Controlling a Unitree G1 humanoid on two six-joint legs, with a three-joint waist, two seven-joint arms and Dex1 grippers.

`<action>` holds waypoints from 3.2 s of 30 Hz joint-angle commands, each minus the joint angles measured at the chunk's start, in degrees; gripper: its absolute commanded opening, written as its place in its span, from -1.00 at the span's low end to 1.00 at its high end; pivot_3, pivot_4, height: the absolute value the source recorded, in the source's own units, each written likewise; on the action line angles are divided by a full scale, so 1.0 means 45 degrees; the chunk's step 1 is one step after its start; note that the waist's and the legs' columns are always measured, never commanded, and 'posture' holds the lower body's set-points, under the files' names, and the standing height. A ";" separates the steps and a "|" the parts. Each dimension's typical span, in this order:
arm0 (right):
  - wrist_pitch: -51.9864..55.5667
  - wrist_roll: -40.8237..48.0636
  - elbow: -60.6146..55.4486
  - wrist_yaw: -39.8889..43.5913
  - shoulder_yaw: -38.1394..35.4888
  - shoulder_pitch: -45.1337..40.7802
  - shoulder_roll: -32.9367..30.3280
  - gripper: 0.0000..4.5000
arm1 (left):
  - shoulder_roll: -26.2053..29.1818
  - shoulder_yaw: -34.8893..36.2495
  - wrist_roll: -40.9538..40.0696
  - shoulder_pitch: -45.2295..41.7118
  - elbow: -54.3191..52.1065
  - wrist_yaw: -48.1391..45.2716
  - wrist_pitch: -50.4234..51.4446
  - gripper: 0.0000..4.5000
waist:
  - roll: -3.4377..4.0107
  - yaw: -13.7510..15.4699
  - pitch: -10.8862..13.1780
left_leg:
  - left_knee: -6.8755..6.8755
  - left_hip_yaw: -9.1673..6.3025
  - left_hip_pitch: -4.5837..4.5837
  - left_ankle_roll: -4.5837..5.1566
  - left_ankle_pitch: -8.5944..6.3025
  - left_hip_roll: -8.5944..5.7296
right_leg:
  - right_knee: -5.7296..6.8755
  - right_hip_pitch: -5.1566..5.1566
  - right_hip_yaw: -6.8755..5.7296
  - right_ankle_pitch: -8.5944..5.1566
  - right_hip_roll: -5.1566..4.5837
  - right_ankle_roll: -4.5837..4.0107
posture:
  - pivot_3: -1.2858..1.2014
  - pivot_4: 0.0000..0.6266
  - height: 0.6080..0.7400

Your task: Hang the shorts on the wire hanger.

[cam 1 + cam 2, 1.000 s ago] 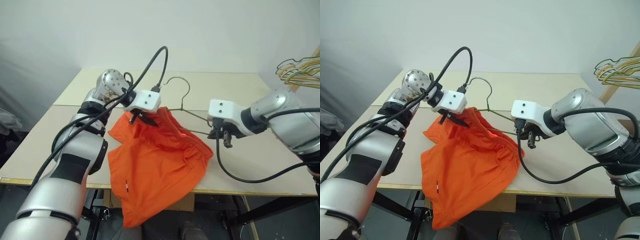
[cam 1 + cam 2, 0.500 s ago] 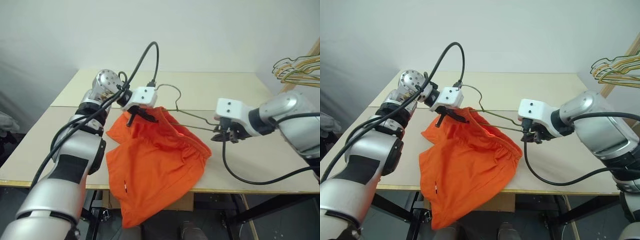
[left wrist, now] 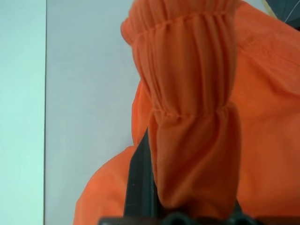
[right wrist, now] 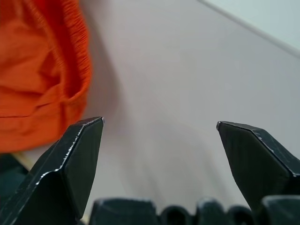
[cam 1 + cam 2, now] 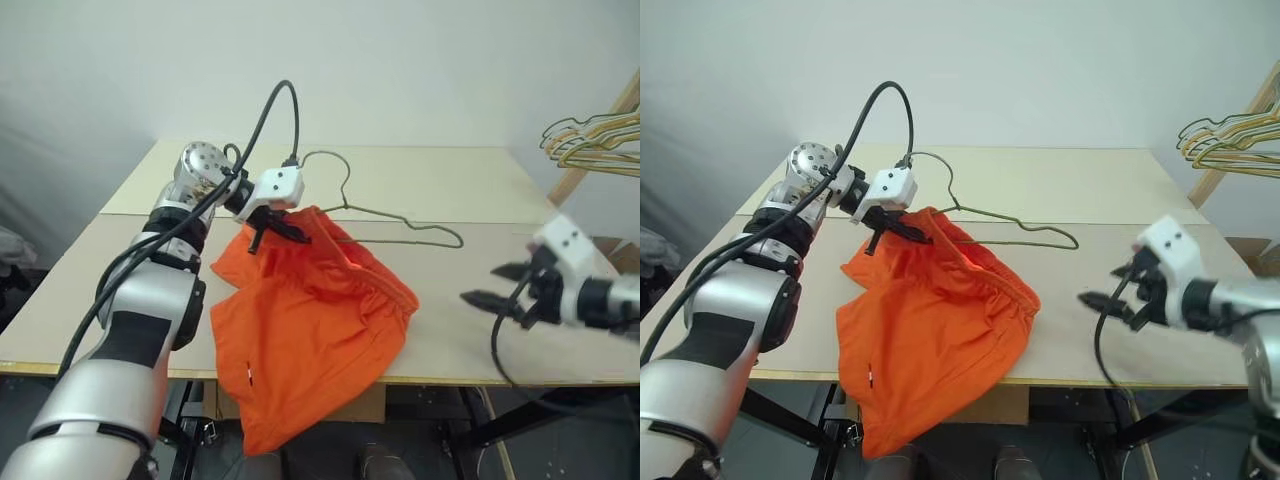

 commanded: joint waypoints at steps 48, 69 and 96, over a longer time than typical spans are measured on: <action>-0.3087 0.3640 0.2403 -0.0290 0.0362 0.0498 -0.1890 -0.99 | 0.2542 -0.4560 -0.1793 0.1206 -0.1324 -0.0010 -0.1873 -1.00 | 0.0003 -0.0038 0.0001 | 0.0002 -0.0019 0.0013 0.0001 0.0000 0.0001 | -0.0007 0.0024 -0.0004 0.0002 0.0008 -0.0013 | 0.07 -1.00 1.00; -0.3496 0.2632 0.0346 -0.0173 0.4874 -0.2141 -0.3066 0.02 | 0.0557 -0.3338 0.0045 0.1020 -0.0766 0.0560 -0.1011 -1.00 | 0.0001 -0.0138 0.0001 | 0.0005 -0.0011 -0.0021 0.0002 -0.0002 -0.0001 | -0.0026 0.0003 -0.0006 0.0016 -0.0003 -0.0052 | 0.05 -1.00 1.00; 0.0466 0.2698 0.2587 -0.4476 0.8193 -0.8253 0.3071 0.73 | 0.0232 -0.2650 0.1258 0.0617 -0.0422 0.0361 -0.1378 -1.00 | 0.0001 -0.0288 -0.0001 | 0.0012 -0.0017 -0.0018 0.0002 -0.0001 0.0007 | 0.0003 -0.0003 -0.0011 0.0022 0.0006 -0.0066 | 0.04 -1.00 1.00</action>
